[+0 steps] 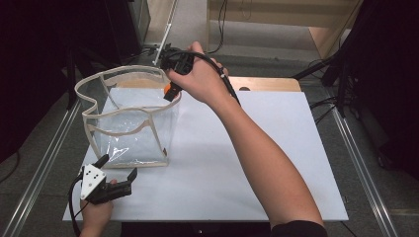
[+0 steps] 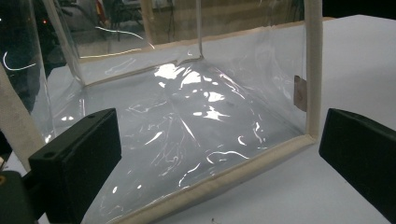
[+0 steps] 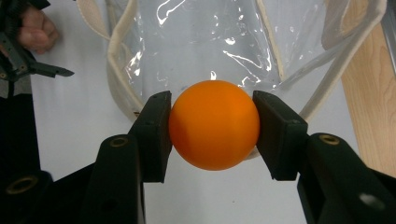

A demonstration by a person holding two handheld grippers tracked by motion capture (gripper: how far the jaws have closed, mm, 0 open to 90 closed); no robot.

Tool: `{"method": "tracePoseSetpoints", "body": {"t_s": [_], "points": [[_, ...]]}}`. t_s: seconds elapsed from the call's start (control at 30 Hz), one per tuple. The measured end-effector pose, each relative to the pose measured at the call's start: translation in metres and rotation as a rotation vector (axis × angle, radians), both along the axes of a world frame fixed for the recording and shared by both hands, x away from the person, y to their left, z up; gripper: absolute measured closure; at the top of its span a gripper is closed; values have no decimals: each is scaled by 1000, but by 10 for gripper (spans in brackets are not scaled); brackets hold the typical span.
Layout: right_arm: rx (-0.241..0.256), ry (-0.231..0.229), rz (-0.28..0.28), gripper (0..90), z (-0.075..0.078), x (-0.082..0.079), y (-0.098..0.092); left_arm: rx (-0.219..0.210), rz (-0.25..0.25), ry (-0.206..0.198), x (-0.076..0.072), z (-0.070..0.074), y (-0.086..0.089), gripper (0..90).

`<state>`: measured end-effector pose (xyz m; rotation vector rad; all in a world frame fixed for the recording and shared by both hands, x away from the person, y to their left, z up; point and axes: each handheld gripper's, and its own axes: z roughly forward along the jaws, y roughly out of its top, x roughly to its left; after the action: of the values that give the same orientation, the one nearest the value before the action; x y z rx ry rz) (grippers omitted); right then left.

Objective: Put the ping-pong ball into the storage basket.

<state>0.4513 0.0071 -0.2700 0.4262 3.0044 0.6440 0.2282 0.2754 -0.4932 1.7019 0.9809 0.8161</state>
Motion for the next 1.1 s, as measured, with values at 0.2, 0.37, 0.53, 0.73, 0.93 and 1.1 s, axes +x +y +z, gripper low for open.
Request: {"method": "tracePoseSetpoints", "body": {"t_s": [0.2, 0.37, 0.53, 0.73, 0.93, 1.1], "points": [[-4, -25, -27, 476, -3, 2, 4, 1, 0, -1, 0, 0, 0, 0], [-12, -25, -39, 470, -6, 3, 7, 1, 0, 1, 0, 0, 0, 0], [-3, -39, -54, 395, -4, 2, 6, -2, 0, 0, 0, 0, 0, 0], [14, -54, -66, 329, 0, -3, 0, -1, -1, -1, 0, 0, 0, 0], [17, -54, -67, 248, 0, -9, -8, 0, 0, 2, 0, 0, 0, 0], [-1, -54, -66, 144, -3, -15, -14, 2, -1, 1, 0, 0, 0, 0]]}}
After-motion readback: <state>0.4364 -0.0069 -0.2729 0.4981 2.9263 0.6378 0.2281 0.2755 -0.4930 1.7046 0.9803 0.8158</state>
